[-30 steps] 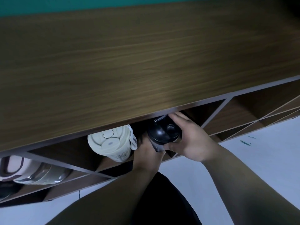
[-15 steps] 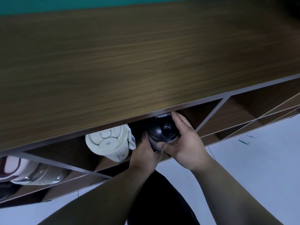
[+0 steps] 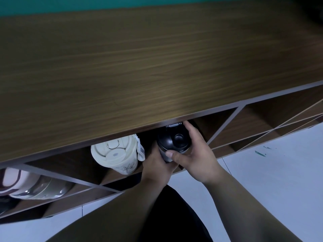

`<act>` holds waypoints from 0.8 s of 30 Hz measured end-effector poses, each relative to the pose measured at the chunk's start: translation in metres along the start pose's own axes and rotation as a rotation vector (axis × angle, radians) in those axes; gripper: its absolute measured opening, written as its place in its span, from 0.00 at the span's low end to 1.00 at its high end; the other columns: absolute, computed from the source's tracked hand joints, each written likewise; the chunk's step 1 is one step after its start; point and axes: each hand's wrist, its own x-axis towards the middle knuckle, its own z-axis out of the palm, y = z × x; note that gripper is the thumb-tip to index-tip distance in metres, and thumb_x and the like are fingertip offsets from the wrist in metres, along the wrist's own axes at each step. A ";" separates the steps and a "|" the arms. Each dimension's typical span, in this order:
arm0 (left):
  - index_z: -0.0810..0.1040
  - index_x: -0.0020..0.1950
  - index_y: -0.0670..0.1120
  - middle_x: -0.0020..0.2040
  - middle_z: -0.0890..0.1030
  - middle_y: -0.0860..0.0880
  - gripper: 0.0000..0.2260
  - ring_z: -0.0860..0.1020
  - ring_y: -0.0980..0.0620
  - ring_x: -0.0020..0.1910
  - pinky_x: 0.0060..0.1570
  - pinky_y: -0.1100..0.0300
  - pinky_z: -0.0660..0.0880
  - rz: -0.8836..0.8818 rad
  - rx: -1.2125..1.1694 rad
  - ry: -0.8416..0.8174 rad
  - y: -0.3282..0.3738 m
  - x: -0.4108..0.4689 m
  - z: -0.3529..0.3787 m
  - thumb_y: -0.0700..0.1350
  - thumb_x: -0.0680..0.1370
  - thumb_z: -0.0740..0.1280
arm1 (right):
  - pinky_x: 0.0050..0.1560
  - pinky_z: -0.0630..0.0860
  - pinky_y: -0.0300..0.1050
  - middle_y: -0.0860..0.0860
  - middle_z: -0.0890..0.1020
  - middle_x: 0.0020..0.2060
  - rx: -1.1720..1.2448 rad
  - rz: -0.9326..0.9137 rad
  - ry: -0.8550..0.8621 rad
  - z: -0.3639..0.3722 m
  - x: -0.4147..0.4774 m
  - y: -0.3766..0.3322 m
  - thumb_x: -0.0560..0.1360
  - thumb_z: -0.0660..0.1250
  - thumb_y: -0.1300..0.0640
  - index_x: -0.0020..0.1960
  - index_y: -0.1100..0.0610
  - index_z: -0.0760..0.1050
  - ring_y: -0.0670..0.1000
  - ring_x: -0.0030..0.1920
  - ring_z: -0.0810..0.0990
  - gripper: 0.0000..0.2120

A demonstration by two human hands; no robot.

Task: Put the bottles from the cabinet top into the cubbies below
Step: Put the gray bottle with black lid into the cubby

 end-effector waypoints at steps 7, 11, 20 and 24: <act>0.71 0.70 0.59 0.62 0.83 0.59 0.33 0.81 0.52 0.64 0.62 0.53 0.78 -0.002 0.032 0.008 -0.004 0.002 0.002 0.58 0.67 0.76 | 0.71 0.71 0.50 0.43 0.68 0.75 0.007 0.030 -0.008 0.000 0.002 0.003 0.68 0.76 0.43 0.80 0.45 0.57 0.42 0.73 0.69 0.46; 0.72 0.70 0.58 0.61 0.83 0.60 0.35 0.82 0.53 0.63 0.62 0.53 0.78 -0.024 -0.002 -0.007 -0.002 -0.001 0.000 0.60 0.65 0.77 | 0.71 0.70 0.54 0.45 0.69 0.75 0.025 0.034 -0.027 0.000 0.003 0.001 0.67 0.78 0.42 0.80 0.43 0.55 0.46 0.74 0.68 0.49; 0.66 0.74 0.62 0.66 0.78 0.68 0.33 0.77 0.64 0.67 0.62 0.72 0.70 -0.002 0.002 -0.252 -0.017 -0.044 -0.043 0.48 0.74 0.78 | 0.69 0.57 0.29 0.38 0.62 0.76 -0.139 0.019 0.139 -0.012 -0.048 -0.028 0.70 0.78 0.50 0.79 0.40 0.53 0.35 0.74 0.58 0.47; 0.76 0.74 0.52 0.71 0.79 0.57 0.26 0.78 0.60 0.66 0.68 0.63 0.71 -0.251 -0.049 -0.313 -0.031 -0.071 -0.080 0.49 0.76 0.77 | 0.72 0.64 0.41 0.38 0.66 0.72 -0.210 -0.081 0.134 -0.008 -0.069 -0.063 0.73 0.74 0.49 0.76 0.42 0.64 0.37 0.73 0.62 0.35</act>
